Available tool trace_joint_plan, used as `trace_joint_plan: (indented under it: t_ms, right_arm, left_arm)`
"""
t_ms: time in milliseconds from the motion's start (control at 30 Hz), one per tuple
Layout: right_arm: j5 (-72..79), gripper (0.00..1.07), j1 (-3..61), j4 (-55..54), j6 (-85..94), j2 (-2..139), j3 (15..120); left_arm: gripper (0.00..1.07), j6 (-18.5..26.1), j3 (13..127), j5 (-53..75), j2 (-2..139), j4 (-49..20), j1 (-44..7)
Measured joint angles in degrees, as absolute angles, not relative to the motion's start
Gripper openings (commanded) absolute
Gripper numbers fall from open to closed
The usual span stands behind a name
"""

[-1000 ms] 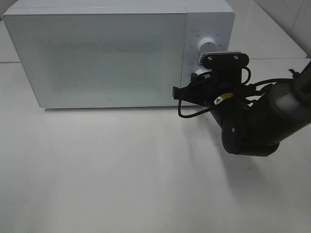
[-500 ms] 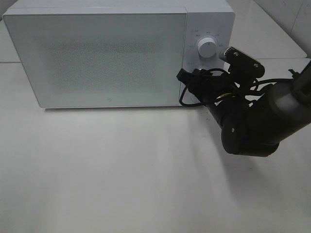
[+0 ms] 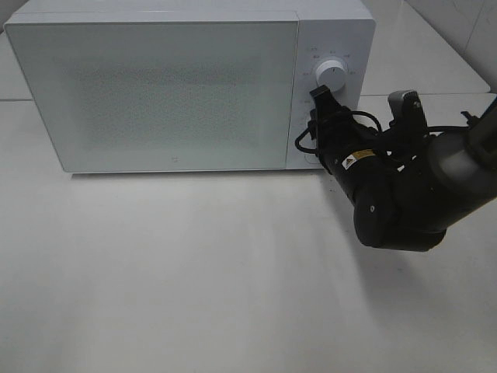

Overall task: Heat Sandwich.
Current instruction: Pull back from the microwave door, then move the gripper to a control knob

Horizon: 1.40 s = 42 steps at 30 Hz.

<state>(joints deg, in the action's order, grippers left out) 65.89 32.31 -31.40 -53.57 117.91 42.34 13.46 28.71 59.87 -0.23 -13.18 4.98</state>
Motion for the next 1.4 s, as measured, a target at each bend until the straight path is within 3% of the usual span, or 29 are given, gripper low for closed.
trace_joint_plan:
  t_ms: [500,1400]
  right_arm:
    - [65.9,0.09,32.4,-31.6,-79.9,117.9,42.2]
    - [65.9,0.17,32.4,-31.7,-82.9,117.9,42.2]
  left_arm:
    - [1.01,13.5,28.7,59.9,-0.2,-13.2,5.0]
    - [1.01,13.5,28.7,59.9,-0.2,-13.2,5.0]
